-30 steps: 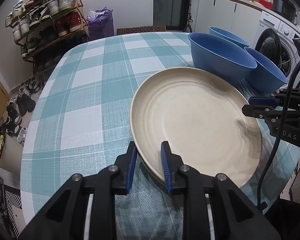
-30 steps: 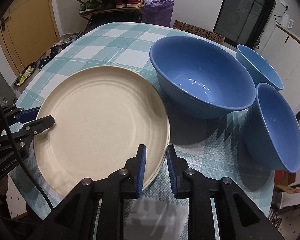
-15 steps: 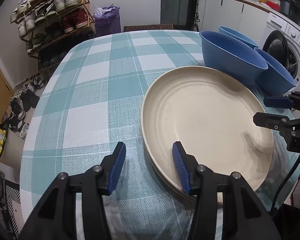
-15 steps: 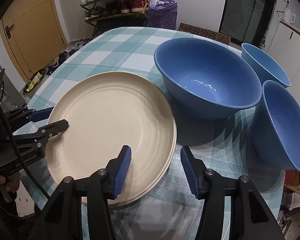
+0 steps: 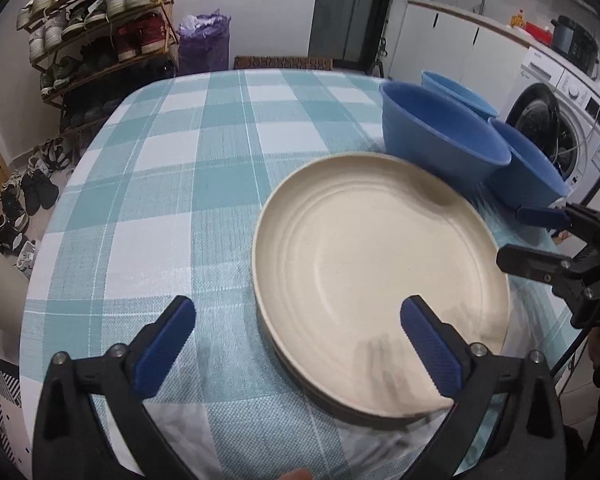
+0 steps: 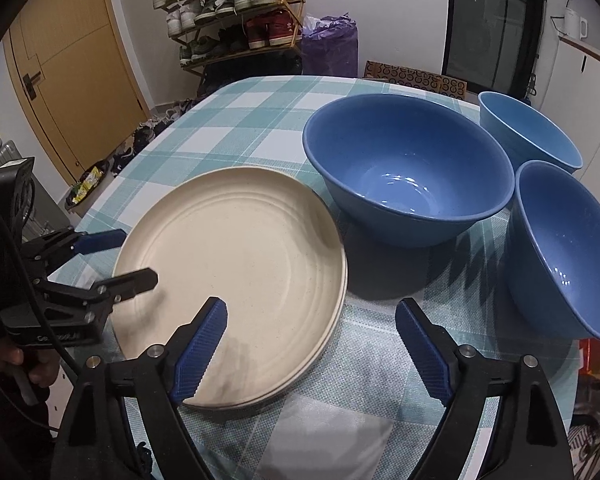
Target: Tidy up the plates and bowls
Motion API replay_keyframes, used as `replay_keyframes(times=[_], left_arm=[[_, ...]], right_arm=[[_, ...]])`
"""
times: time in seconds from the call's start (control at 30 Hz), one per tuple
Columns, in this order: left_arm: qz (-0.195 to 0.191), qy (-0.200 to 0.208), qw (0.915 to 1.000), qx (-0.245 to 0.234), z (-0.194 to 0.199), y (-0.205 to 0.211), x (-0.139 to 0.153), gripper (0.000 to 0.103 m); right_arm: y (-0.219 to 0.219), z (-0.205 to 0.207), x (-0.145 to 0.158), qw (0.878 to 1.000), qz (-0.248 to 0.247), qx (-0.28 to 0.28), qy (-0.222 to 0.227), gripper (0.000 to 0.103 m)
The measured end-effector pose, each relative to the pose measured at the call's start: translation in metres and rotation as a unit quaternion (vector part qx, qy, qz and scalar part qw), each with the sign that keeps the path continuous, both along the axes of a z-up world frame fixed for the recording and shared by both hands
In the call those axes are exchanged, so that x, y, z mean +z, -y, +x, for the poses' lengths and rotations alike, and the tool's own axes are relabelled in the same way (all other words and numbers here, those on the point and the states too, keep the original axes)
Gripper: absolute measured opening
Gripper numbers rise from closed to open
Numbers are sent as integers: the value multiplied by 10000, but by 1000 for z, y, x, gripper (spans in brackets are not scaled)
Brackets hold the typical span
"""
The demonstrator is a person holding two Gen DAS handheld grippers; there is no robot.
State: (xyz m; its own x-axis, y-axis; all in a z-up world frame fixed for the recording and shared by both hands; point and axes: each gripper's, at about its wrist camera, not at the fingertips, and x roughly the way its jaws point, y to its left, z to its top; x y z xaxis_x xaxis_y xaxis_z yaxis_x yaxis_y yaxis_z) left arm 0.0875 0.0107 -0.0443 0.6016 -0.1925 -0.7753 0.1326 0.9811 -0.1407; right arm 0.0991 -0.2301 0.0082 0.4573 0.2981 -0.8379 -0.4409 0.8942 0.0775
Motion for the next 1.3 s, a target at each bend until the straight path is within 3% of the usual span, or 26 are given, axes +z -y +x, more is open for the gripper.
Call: replay_keyframes(times=[0.23, 0.77, 1.3], left_arm=[[-75, 154, 9998, -93, 3, 10, 17, 103], [-113, 631, 9978, -154, 18, 25, 72, 103], [-47, 787, 9967, -173, 42, 46, 107, 103]], right_arm=[[15, -4, 23, 9996, 206, 86, 194, 102], [61, -15, 91, 9953, 654, -169, 690, 102], [122, -11, 163, 9876, 825, -692, 1141, 102]])
